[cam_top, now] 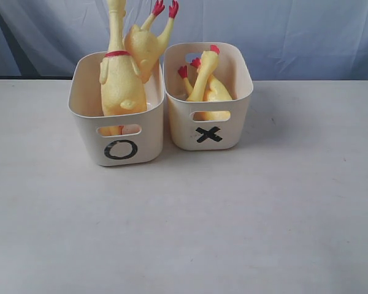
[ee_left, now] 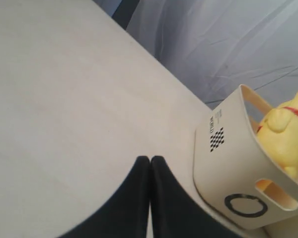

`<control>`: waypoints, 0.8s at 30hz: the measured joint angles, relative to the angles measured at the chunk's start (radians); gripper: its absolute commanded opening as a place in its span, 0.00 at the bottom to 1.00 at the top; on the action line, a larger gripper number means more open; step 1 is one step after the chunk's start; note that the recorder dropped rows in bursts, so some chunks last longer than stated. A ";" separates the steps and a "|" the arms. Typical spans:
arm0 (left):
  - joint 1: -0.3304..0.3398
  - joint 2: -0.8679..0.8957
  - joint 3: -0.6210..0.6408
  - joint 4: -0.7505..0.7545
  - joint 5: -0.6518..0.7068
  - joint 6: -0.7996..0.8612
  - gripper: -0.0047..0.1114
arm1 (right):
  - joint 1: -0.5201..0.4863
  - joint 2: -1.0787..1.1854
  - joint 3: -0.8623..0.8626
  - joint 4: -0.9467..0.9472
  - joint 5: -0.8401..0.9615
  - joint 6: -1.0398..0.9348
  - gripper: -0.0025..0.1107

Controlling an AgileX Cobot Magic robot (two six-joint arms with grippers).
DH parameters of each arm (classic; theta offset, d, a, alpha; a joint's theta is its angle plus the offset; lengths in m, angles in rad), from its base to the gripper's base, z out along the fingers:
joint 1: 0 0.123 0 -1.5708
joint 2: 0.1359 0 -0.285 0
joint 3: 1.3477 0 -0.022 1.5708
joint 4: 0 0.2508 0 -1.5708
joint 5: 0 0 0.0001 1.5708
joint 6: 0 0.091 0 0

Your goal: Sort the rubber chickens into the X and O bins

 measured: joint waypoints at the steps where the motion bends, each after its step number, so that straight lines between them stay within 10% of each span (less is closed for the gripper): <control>1: 0.000 0.000 0.013 -0.002 0.000 0.000 0.04 | 0.000 0.000 0.003 0.000 0.000 0.000 0.01; 24: 0.000 0.000 0.097 -0.002 -0.444 0.000 0.04 | 0.000 0.000 0.005 -0.002 -0.134 0.000 0.01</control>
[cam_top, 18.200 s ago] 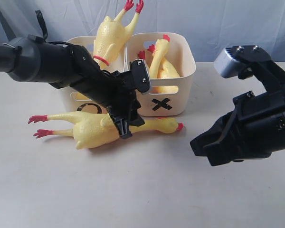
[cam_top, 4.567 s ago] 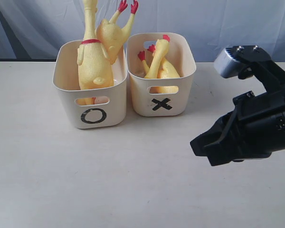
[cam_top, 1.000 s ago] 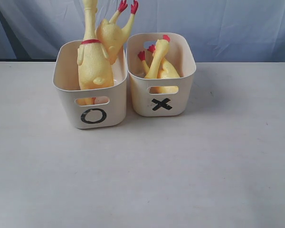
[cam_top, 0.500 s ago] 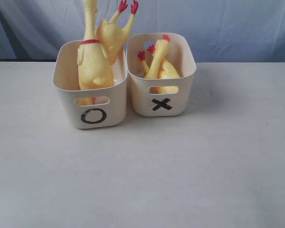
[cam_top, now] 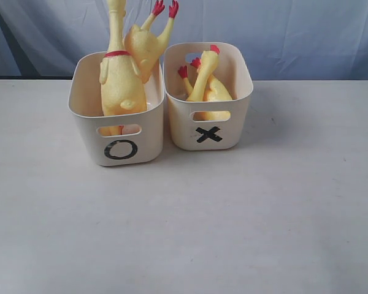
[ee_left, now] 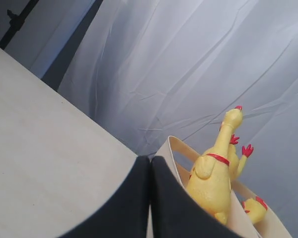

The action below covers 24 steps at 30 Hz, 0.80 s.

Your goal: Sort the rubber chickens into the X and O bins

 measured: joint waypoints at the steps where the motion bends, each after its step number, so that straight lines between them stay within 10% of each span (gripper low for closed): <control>1: 0.000 0.000 0.000 0.000 -0.002 0.000 0.04 | 0.000 0.000 0.000 0.000 0.000 0.000 0.01; 16: 0.000 0.000 0.000 0.062 0.072 0.002 0.04 | 0.000 0.000 0.000 0.009 0.000 0.000 0.01; 24: 0.000 0.000 0.000 0.175 0.140 0.532 0.04 | 0.000 0.000 0.000 0.042 0.055 0.033 0.01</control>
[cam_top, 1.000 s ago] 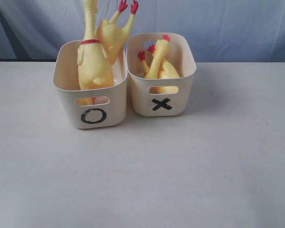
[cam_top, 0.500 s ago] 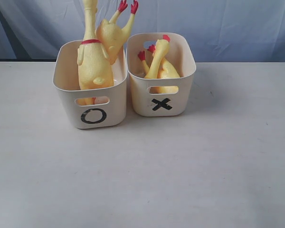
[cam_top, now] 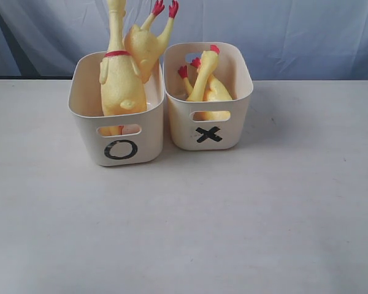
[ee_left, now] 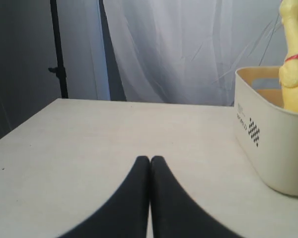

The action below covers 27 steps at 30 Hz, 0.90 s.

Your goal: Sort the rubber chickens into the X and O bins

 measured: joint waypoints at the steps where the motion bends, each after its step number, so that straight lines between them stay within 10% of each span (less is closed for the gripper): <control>1: 0.000 0.000 0.000 -0.002 0.021 0.011 0.04 | 0.000 0.000 0.002 0.002 0.008 0.038 0.01; 27: 0.000 0.000 0.000 -0.012 0.038 0.021 0.04 | 0.000 0.000 0.002 0.008 0.015 0.302 0.01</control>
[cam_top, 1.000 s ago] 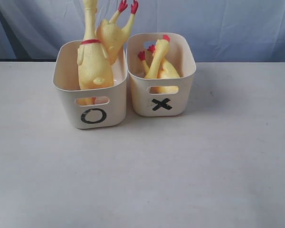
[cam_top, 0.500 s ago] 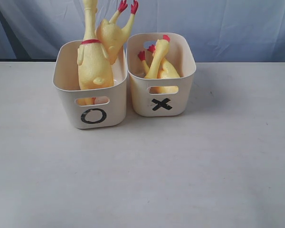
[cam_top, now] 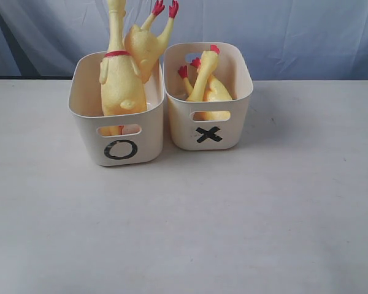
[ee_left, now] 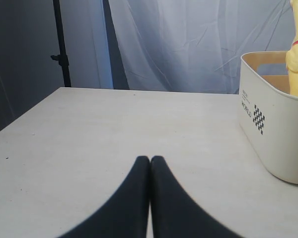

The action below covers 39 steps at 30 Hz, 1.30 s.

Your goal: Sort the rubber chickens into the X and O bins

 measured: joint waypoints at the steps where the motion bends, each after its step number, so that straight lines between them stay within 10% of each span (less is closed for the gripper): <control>1: 0.000 0.000 0.000 0.000 0.000 0.000 0.04 | 0.000 0.000 0.000 0.000 0.000 0.000 0.01; 39: 0.000 0.000 0.000 0.000 0.000 0.000 0.04 | 0.022 0.000 0.000 0.004 0.000 0.004 0.01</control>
